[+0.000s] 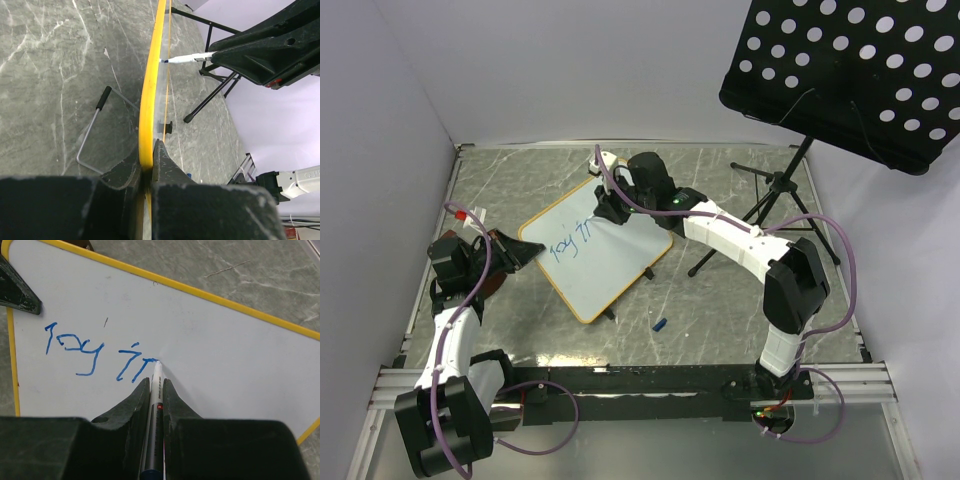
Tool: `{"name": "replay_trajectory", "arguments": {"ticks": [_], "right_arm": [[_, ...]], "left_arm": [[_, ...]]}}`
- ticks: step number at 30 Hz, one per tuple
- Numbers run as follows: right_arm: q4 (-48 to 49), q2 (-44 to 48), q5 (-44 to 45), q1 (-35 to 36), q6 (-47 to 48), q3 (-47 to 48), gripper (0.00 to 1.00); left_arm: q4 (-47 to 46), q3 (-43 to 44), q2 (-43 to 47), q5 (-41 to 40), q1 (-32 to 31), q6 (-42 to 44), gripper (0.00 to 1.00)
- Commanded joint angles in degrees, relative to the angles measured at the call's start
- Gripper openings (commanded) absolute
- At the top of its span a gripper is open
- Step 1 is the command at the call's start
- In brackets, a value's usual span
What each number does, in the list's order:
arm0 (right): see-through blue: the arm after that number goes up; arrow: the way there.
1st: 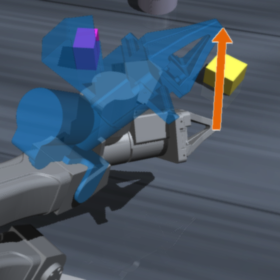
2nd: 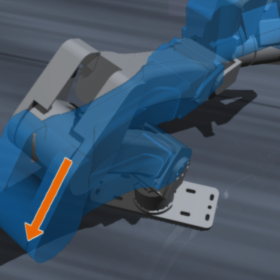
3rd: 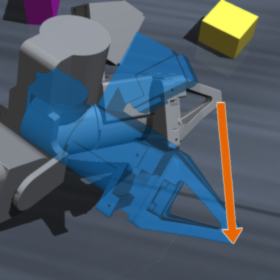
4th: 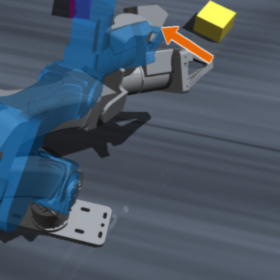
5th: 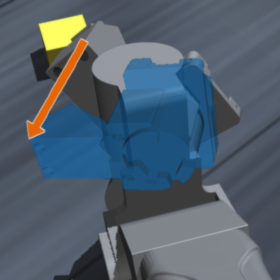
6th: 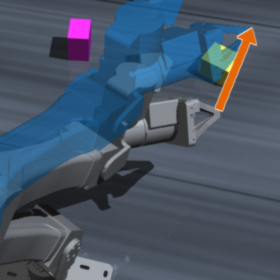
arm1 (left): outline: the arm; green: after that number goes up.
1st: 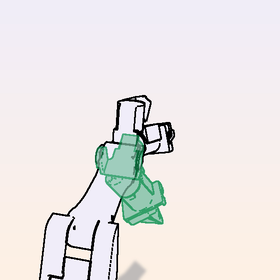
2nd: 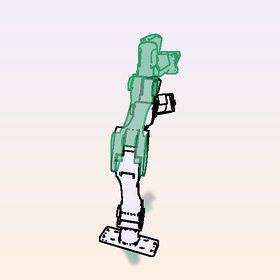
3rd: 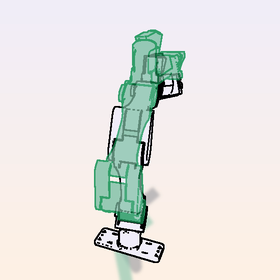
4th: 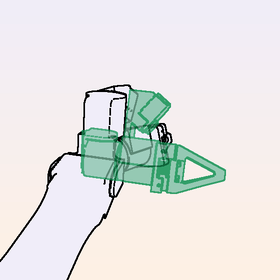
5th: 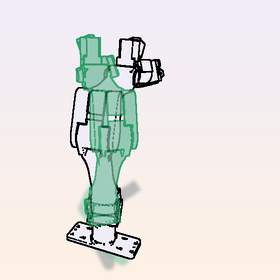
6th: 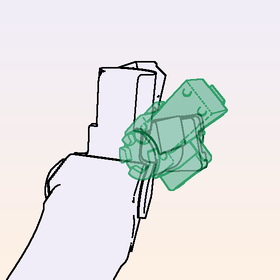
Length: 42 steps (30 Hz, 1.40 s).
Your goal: Write a sentence on the whiteboard
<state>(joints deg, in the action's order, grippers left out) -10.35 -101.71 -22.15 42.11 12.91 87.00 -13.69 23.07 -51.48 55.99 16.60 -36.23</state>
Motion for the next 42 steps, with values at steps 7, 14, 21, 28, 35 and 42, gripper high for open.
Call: {"name": "replay_trajectory", "arguments": {"ticks": [7,14,21,28,35,42], "right_arm": [[0.2,2.2,-0.5,-0.3,0.5,-2.4,0.00],[0.7,3.5,-0.6,0.1,0.8,-5.4,0.00],[0.8,4.6,-0.2,0.1,1.1,-6.8,0.00],[0.6,4.7,1.1,0.0,1.5,-5.8,0.00],[-0.4,5.0,1.2,-1.0,1.5,-3.1,0.00],[-1.2,8.5,-2.4,-2.2,0.4,-2.4,0.00]], "left_arm": [[-1.2,1.0,0.2,0.5,-0.6,6.5,0.01],[-1.2,0.9,0.2,0.6,-0.6,6.5,0.01],[-1.2,0.9,0.3,0.6,-0.6,6.4,0.01],[-1.4,0.8,0.5,0.6,-0.7,6.3,0.01],[-1.5,0.8,0.6,0.7,-0.6,6.3,0.01],[-1.4,0.9,0.5,0.7,-0.7,6.3,0.01]]}}
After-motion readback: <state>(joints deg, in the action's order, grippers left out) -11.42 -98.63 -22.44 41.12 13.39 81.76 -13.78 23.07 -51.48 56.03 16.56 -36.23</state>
